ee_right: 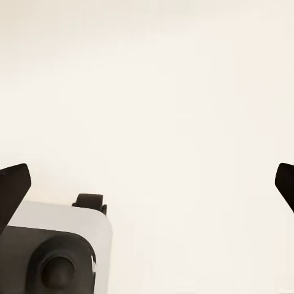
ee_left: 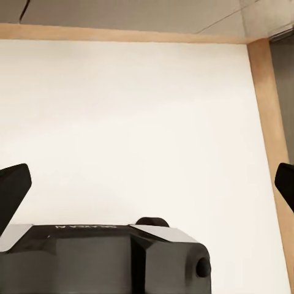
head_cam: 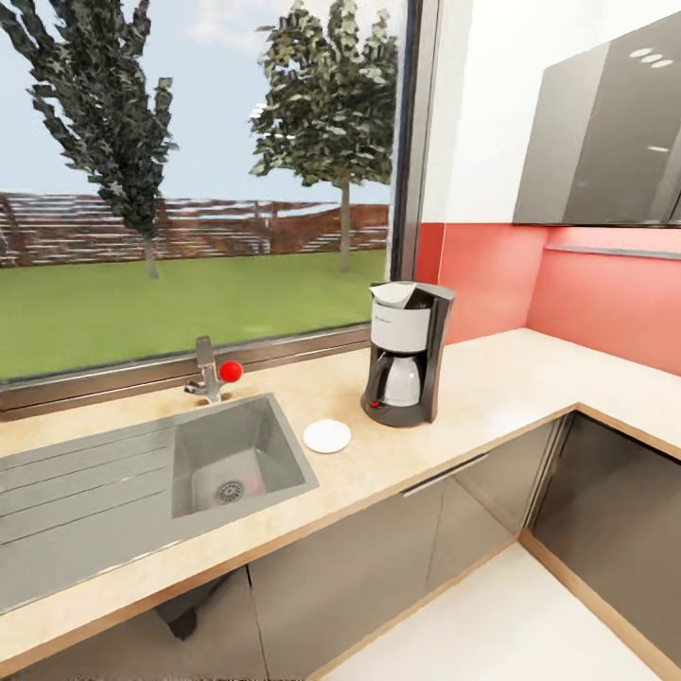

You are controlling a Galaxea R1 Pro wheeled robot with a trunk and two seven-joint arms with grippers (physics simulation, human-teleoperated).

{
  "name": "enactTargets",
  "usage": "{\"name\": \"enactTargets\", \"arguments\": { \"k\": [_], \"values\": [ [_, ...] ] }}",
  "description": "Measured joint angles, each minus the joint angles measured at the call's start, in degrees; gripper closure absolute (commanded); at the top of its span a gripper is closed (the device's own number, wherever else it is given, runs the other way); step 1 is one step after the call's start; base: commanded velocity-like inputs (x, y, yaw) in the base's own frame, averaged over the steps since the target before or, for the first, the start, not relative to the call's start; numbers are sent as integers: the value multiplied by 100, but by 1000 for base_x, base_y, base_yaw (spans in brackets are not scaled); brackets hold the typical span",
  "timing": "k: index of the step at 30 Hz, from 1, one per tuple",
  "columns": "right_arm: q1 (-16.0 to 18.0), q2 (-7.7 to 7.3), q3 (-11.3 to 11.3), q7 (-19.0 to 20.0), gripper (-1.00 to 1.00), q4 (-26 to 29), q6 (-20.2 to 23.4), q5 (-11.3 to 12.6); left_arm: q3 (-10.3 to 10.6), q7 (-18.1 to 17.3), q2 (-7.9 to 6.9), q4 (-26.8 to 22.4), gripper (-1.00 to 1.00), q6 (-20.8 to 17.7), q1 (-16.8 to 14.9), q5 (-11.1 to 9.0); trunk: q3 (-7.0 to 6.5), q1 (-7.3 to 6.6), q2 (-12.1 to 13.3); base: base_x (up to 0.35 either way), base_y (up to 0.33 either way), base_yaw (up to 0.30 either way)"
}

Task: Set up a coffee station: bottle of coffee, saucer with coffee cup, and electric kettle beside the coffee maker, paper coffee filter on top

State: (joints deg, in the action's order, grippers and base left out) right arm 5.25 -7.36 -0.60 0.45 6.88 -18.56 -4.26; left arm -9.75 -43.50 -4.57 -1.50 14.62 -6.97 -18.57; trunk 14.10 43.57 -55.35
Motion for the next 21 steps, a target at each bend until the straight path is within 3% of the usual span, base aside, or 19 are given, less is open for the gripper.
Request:
{"name": "enactTargets", "arguments": {
  "k": [21],
  "values": [
    [0,0,0,0,-100,0,0,0,0,0,0,0,-100,0,0,1,0,0,0,-37,80,186]
  ]
}}
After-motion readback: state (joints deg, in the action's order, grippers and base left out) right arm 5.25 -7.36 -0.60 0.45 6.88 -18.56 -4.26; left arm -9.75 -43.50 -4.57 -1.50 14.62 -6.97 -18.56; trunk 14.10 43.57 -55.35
